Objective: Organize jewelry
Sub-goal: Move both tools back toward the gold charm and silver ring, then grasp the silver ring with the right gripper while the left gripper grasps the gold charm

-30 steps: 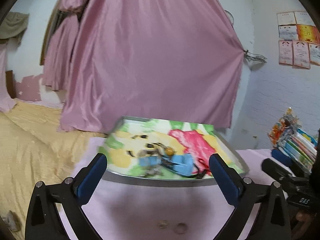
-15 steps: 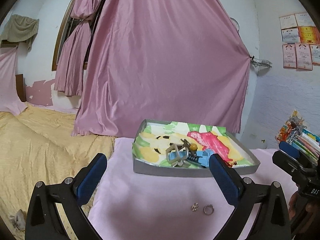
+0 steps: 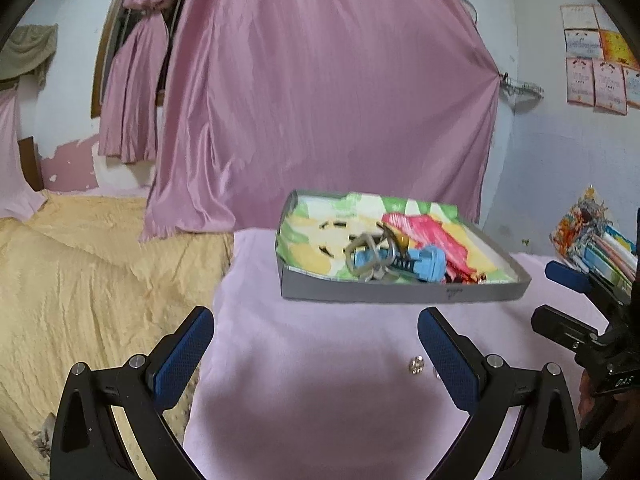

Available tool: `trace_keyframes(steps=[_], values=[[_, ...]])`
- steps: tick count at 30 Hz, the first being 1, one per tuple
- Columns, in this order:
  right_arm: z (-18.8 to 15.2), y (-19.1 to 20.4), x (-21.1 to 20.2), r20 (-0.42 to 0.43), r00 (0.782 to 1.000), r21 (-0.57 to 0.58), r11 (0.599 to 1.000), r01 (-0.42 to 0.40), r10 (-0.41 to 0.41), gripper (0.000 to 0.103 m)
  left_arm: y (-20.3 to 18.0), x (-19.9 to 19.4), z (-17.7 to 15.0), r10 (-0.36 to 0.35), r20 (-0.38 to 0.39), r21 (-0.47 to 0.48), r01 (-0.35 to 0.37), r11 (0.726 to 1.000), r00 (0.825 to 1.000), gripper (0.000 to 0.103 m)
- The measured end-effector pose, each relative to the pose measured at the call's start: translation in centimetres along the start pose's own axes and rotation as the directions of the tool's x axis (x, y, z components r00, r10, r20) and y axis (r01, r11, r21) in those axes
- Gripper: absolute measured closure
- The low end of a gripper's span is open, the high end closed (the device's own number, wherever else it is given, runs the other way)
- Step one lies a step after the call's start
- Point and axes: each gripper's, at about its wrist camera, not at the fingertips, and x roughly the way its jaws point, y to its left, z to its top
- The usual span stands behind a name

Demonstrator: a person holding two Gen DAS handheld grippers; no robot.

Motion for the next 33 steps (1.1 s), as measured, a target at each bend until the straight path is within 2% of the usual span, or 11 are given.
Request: trace_keyframes(steps=[7, 14, 19, 22, 30, 33], values=[[-0.4, 0.1, 2.7, -0.151, 0.987, -0.027, 0.998, -0.052, 0.047, 0.002, -0.2, 2.0, -0.7, 0.021, -0.129, 0.031, -0.017, 0.999, 0.991, 0.001], [-1.0, 0.0, 5.5, -0.292, 0.951, -0.029, 0.994, -0.11, 0.097, 0.002, -0.6, 3.6, -1.4, 0.015, -0.235, 0.057, -0.002, 0.998, 0.972, 0.001], [-1.0, 0.4, 6.7, -0.341, 0.932, -0.043, 0.989, -0.143, 0.12, 0.003, -1.1, 4.2, -1.6, 0.01, -0.282, 0.088, 0.015, 0.996, 0.959, 0.001], [-1.0, 1.0, 7.3, -0.364, 0.922, -0.07, 0.982, -0.173, 0.136, 0.011, -1.3, 4.5, -1.8, -0.003, -0.303, 0.102, 0.036, 0.994, 0.953, 0.001], [-0.9, 2.3, 8.4, -0.406, 0.899, -0.104, 0.969, -0.225, 0.165, 0.048, -1.9, 5.1, -1.7, -0.027, -0.319, 0.122, 0.07, 0.99, 0.947, 0.003], [-0.8, 2.5, 8.6, -0.41, 0.895, -0.111, 0.965, -0.238, 0.174, 0.054, -2.0, 5.2, -1.7, -0.032, -0.326, 0.122, 0.076, 0.99, 0.945, 0.004]])
